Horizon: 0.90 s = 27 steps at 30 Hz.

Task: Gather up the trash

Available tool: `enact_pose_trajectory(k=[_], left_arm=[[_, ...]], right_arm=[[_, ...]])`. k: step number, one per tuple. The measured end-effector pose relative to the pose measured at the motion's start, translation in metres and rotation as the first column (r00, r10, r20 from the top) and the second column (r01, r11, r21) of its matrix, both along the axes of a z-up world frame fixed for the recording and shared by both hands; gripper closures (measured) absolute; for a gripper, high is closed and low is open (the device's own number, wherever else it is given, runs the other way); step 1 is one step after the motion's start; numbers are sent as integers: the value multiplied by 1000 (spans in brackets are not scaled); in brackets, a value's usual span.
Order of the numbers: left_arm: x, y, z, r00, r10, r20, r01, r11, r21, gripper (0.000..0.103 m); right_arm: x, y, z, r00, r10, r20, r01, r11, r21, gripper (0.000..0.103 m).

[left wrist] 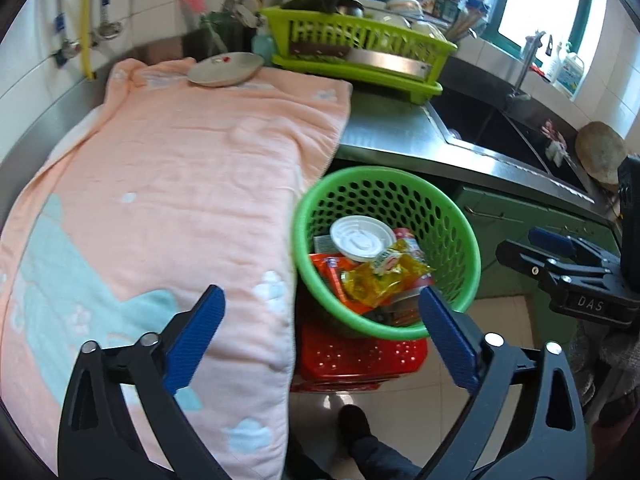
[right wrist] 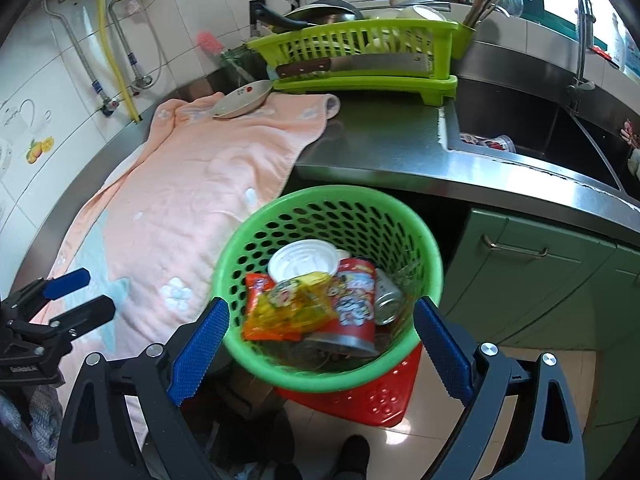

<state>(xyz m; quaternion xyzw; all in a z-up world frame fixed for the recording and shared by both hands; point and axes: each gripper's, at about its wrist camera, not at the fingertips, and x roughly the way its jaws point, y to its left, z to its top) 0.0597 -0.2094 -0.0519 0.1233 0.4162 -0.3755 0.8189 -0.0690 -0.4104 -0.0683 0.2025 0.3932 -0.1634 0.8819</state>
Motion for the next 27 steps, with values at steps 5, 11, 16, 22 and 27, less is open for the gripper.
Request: enact_pose_trajectory(k=[5,11,16,22,27], left_arm=[[0,32,10,998,44,43,-45,999,8,5],[-4,72,21,993,78,88,-80,997,13,5],[-5,98,27,989,95,110,-97,995,17,5],[-7,112,27,986,112,124,-116,993,27,5],[-12,116,26,983,138,123,-143,989,33,5]], right_arm=[[0,30,9,1000,21,3,-21,1000,-7,12],[-1,69,17,999,38,1,-38,999,-15,11],[-8,95,20,1000,15,-18,-15,1000,-20,11],[-20,110,23,999,15,-29,-15,1000,-14,11],[-22,108,27,999,41,-10,-41,999,-16,11]])
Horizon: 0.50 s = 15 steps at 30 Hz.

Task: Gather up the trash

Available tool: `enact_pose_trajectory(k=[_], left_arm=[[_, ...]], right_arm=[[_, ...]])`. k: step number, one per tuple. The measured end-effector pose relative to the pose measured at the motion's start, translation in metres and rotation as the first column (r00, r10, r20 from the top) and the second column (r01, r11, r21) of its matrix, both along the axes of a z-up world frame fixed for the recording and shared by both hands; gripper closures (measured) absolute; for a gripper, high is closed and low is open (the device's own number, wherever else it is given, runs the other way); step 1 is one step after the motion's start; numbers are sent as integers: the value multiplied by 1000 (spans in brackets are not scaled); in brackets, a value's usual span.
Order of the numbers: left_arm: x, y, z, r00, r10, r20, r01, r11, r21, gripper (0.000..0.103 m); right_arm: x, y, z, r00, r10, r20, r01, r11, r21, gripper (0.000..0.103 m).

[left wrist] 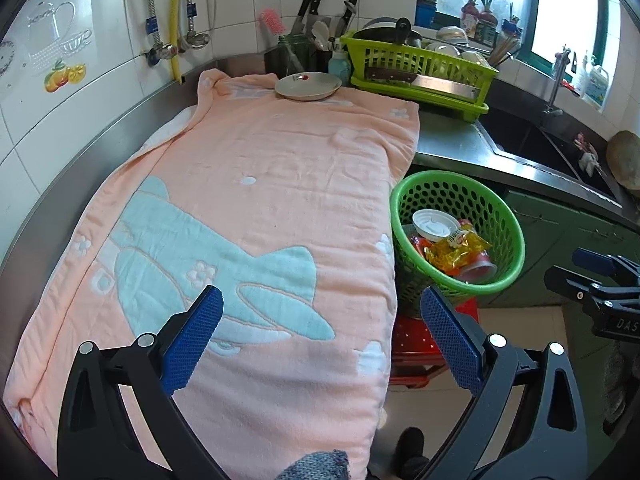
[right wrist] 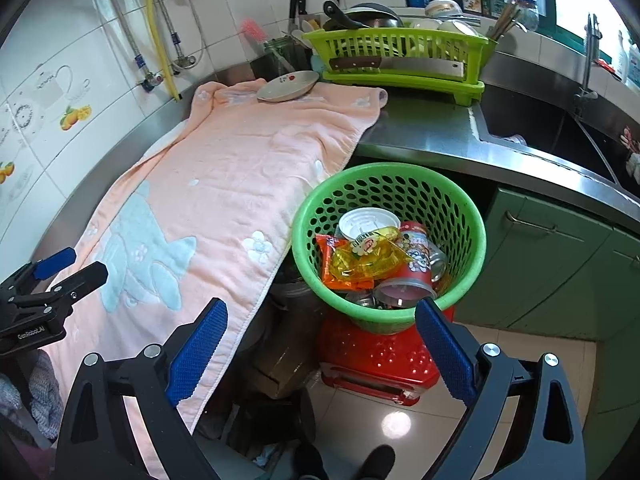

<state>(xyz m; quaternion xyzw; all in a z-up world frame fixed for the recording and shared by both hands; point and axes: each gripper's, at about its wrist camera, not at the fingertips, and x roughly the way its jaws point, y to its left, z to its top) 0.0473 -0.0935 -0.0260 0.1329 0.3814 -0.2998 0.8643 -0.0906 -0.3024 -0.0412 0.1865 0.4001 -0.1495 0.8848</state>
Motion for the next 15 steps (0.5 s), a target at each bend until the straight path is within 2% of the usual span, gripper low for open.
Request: enact_pose_trajectory(k=[8,15], left_arm=[[-9,-1,2,996,88,12,-88,996,-10,5],[-20,-1,4,994,108,15,-108,994,-19,5]], right_arm=[[-5,-9,10,998,65,23,-64,998,-12,11],[-15,-14,13,997,72,30,-72,997,-20,11]])
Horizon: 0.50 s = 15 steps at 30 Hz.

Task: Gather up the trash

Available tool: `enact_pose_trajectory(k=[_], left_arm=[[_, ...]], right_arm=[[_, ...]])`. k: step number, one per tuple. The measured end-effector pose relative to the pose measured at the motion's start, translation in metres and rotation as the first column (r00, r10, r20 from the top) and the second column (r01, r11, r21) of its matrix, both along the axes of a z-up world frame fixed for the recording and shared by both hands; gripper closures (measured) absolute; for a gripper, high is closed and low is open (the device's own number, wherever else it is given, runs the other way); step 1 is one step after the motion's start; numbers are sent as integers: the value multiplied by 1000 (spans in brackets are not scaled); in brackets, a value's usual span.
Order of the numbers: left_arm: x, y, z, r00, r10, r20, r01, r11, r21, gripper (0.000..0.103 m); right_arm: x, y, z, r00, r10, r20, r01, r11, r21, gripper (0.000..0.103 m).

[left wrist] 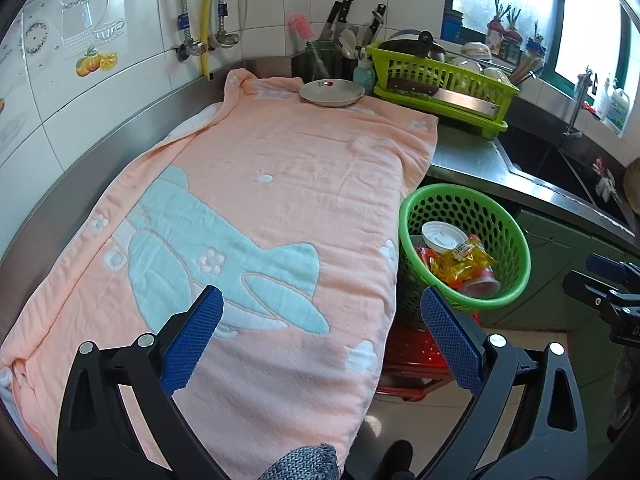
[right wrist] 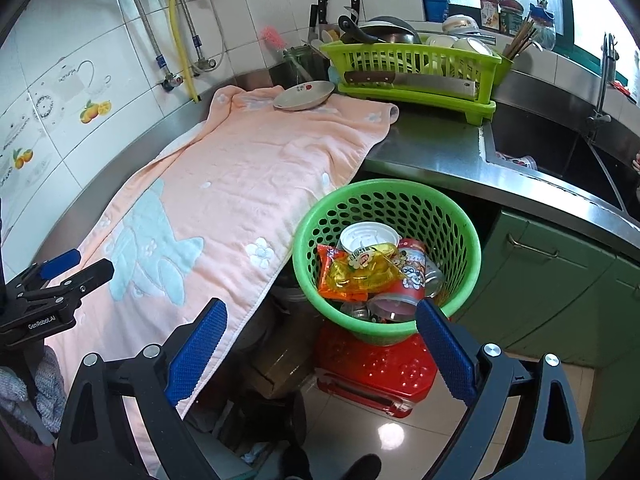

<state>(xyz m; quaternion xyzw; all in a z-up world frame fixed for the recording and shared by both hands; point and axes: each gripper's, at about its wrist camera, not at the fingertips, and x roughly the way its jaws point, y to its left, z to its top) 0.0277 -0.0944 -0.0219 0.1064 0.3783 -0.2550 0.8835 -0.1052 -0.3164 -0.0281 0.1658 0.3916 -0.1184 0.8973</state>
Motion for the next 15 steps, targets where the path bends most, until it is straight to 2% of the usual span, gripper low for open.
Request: enact_pose_trajectory(k=[15], left_arm=[[-11,4,8,999,-25,32,24,1000,17,5]], right_arm=[[-8,10,4,1000,1,20,-1,1000,0,10]])
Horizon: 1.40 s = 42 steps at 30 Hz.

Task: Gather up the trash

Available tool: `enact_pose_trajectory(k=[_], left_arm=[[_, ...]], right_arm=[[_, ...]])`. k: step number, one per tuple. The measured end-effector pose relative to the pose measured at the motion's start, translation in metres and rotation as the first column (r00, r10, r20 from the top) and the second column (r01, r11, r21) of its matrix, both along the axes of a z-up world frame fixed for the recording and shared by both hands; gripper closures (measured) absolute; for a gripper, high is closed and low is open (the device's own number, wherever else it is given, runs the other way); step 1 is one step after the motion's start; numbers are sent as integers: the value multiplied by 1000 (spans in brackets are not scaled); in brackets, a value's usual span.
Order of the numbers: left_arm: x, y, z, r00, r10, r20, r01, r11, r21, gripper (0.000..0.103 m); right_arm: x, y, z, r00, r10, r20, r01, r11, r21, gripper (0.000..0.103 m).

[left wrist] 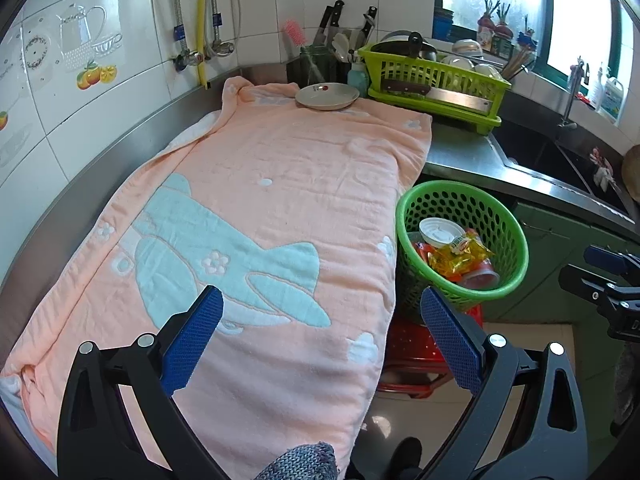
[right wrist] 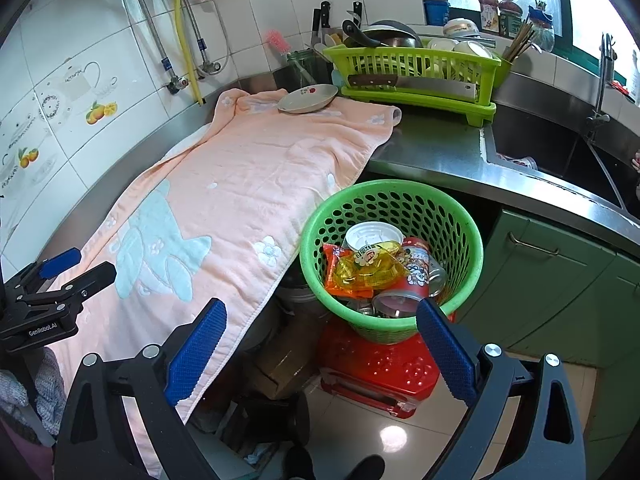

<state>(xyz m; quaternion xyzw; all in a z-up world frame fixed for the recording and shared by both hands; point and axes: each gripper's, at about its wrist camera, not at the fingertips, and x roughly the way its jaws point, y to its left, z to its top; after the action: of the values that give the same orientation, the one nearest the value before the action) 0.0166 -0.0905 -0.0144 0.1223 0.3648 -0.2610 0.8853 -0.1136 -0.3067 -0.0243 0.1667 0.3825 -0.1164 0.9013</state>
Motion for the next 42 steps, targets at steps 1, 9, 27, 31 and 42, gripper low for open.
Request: enact_pose_trajectory(k=[1,9,27,31,42], left_arm=[[-1,0,1,1000,-2,5,2,1000,-1,5],[-2,-3,9,1000,-11,28,11,1000,-12,5],[-14,-2,16,998,-5,57,6,1000,-23,5],[-16,-2,17,998,-5,61,7,1000,-26,5],[-20,-3,17,997,-10,71,12,1000,-26,5]], right_arm=[[0,-1,1,1000,-2,0,2,1000,-1,10],[-5,0,8,1000,-13,14,14,999,-31,10],[-9,4,12,999,-11,34,12,999,-33,10],[-11,4,13,999,-12,36,13,999,-34,10],[-11,4,13,999,-12,37,14,999,-34,10]])
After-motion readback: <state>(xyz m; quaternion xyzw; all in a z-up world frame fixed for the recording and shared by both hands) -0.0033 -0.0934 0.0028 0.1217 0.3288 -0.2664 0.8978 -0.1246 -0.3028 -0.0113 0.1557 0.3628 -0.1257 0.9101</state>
